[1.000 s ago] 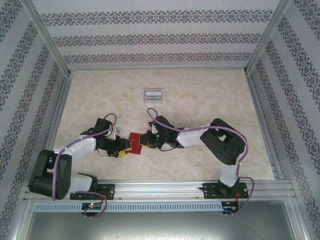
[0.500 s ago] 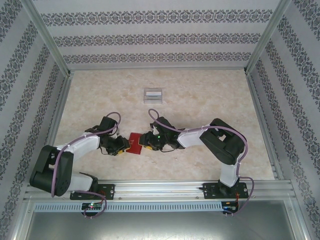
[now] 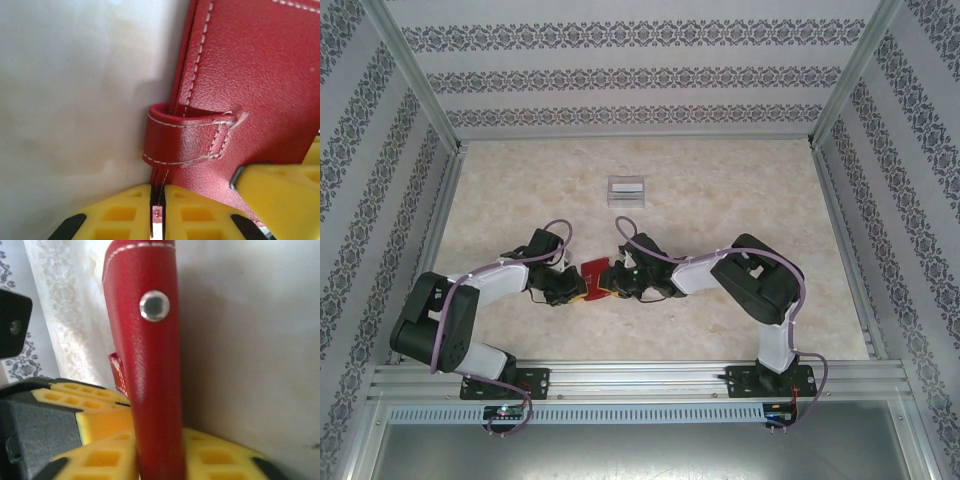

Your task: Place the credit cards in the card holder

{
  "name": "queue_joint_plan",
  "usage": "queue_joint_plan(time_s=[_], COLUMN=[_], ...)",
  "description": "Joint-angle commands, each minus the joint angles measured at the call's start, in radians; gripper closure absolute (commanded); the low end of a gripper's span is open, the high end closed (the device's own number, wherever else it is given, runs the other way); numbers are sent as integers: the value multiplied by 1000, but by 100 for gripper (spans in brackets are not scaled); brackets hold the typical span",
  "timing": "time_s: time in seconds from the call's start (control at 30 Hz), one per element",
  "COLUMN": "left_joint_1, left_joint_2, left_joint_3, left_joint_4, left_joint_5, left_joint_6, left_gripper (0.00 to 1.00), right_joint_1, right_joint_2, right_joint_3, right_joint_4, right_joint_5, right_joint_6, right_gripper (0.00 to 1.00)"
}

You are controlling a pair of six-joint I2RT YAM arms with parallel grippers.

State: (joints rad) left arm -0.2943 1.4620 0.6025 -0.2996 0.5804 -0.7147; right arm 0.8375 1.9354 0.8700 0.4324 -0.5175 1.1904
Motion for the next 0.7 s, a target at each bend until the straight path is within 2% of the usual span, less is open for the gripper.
queue_joint_plan(time_s=[0.0,0.07,0.13,0.23,0.3,0.4,0.5,0.6,0.67], left_joint_1=[-16,-17,-16,-17,-15,-14,-15,-13,-14], left_joint_2=[38,8,-47,-159,-205,-198,-185,-173,-146], left_joint_3=[-25,-15,-1,26,66,154,186,181,191], left_joint_4=[26,15,6,-34,-91,-179,-177,-124,-107], left_joint_5=[-12,-16,-8,-55,-108,-146,-156,-152,-120], left_joint_6=[8,9,3,-9,2,33,31,21,17], left_gripper=[85,74,55,47,40,38,36,35,34], right_joint_1=[-2,-6,-16,-33,-36,-36,-25,-3,15], right_joint_2=[5,-21,-62,-157,-247,-360,-430,-449,-434], right_joint_3=[-8,-27,-52,-63,-39,27,81,133,163], right_joint_4=[12,-1,-41,-212,-429,-776,-1018,-1169,-1217], right_joint_5=[17,32,48,94,188,408,636,813,862], right_joint_6=[-5,-19,-40,-135,-262,-412,-494,-525,-518], right_gripper=[84,89,90,92,91,88,87,86,86])
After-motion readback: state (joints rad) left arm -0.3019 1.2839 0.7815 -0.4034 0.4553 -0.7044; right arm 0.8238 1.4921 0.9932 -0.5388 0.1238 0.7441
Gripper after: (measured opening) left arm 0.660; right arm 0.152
